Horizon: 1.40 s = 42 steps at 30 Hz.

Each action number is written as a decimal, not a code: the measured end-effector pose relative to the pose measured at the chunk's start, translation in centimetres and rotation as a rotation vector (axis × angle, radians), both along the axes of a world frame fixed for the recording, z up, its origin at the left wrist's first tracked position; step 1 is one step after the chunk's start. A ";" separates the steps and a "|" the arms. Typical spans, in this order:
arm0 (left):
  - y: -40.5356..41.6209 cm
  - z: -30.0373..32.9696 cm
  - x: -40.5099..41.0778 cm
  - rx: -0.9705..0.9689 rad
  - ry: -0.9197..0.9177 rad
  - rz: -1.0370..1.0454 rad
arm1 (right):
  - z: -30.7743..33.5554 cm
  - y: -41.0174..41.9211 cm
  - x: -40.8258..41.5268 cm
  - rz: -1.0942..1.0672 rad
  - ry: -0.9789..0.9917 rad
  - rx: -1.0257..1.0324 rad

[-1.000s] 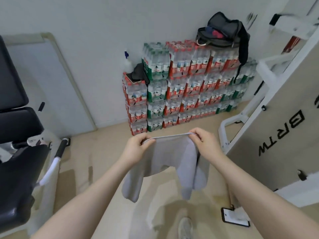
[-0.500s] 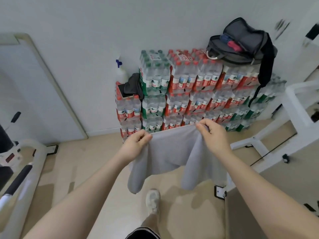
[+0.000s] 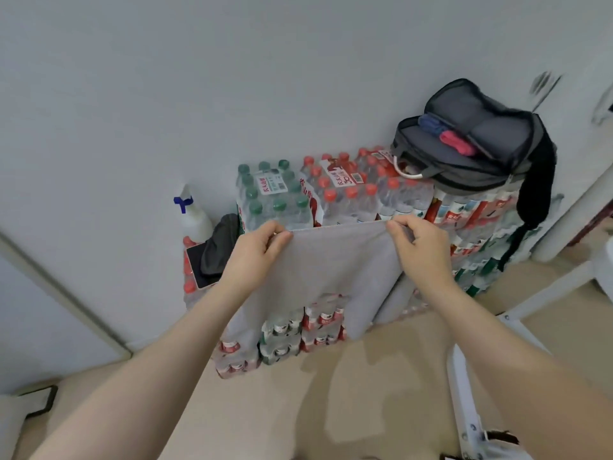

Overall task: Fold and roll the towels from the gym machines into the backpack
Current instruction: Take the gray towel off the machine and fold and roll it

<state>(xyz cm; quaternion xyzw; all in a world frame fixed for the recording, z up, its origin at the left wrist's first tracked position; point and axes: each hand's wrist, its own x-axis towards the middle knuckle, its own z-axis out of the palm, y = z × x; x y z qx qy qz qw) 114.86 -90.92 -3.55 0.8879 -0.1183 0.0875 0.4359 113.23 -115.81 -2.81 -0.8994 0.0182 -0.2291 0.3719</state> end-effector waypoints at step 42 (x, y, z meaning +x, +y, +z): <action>7.4 -2.0 36.2 0.832 -0.172 0.524 | -3.9 2.6 45.1 0.360 0.233 -0.263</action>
